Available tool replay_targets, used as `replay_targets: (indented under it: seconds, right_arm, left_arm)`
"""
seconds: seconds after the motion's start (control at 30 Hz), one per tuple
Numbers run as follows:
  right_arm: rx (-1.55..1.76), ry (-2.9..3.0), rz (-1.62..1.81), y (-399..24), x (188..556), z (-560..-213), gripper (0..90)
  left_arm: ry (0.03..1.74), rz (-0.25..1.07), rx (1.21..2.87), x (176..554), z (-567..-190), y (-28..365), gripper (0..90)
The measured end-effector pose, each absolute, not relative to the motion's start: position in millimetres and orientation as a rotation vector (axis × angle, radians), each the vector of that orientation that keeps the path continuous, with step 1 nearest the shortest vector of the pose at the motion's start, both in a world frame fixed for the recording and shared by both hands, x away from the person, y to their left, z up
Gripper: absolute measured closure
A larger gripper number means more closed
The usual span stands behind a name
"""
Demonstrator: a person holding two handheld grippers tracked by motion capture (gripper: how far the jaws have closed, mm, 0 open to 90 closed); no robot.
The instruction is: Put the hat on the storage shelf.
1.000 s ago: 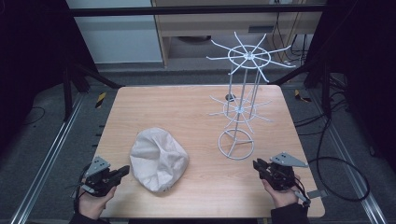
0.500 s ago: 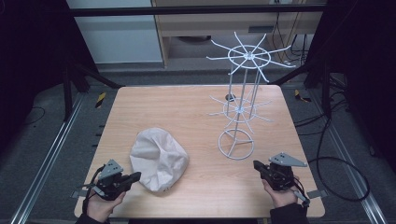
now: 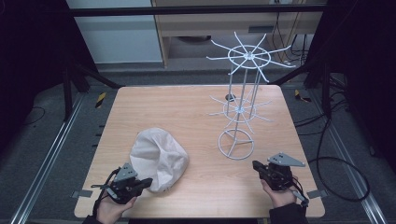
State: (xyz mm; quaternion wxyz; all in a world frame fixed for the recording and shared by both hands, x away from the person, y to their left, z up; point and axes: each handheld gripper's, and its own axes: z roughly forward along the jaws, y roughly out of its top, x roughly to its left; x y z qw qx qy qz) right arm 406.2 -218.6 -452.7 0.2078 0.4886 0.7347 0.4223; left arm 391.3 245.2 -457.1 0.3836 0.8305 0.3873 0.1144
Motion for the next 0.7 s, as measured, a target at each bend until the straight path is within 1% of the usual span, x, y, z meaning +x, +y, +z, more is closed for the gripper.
replay_targets:
  seconds: [0.37, 0.7]
  right_arm:
    - [1.361, 2.044, 1.174, -217.6, 407.6, -453.2, 86.6]
    - [1.349, 2.053, 1.181, -213.0, 409.5, -452.1, 89.8]
  left_arm:
    - [0.964, 0.285, 2.150, 398.0, -462.9, 222.7, 89.5]
    - [0.964, 0.301, 2.140, 405.7, -465.1, 205.5, 89.6]
